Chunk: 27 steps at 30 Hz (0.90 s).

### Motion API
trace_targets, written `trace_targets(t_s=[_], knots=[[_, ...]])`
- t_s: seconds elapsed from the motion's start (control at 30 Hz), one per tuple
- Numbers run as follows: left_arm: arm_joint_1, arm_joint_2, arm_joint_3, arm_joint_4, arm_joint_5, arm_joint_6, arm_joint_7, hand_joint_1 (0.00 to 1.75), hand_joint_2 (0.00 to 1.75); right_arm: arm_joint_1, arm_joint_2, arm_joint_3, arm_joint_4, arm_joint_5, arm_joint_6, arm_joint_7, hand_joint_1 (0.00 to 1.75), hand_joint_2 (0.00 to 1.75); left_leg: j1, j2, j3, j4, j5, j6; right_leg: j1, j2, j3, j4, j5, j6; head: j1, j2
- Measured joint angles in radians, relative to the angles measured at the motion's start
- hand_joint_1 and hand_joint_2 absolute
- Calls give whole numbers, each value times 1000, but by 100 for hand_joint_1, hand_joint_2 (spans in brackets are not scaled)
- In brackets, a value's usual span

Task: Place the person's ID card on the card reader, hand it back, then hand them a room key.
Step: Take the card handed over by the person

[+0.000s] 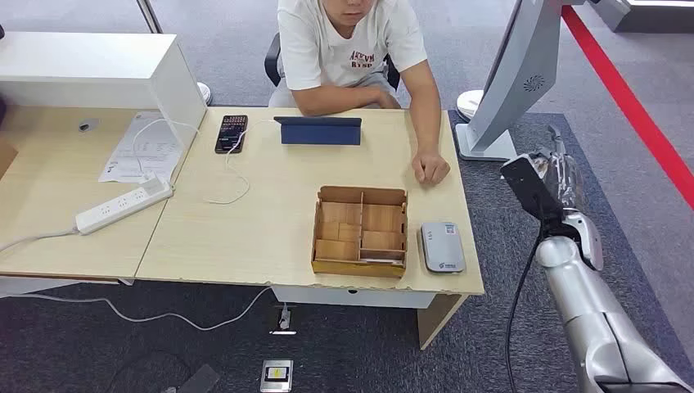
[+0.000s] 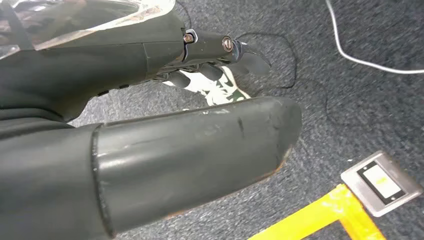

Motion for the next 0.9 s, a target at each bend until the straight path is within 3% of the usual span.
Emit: trace_targets(t_s=[0.4, 0.9], knots=[[2, -2, 0, 0, -4, -7, 5, 0, 0, 120, 3, 51, 4, 14, 86, 56, 175, 175, 0, 0, 0, 0, 0, 0, 0, 0, 0, 0, 0, 0, 0, 0], [-4, -2, 0, 0, -17, -16, 16, 0, 0, 176, 25, 159, -1, 43, 174, 125, 175, 175, 0, 0, 0, 0, 0, 0, 0, 0, 0, 0, 0, 0, 0, 0]])
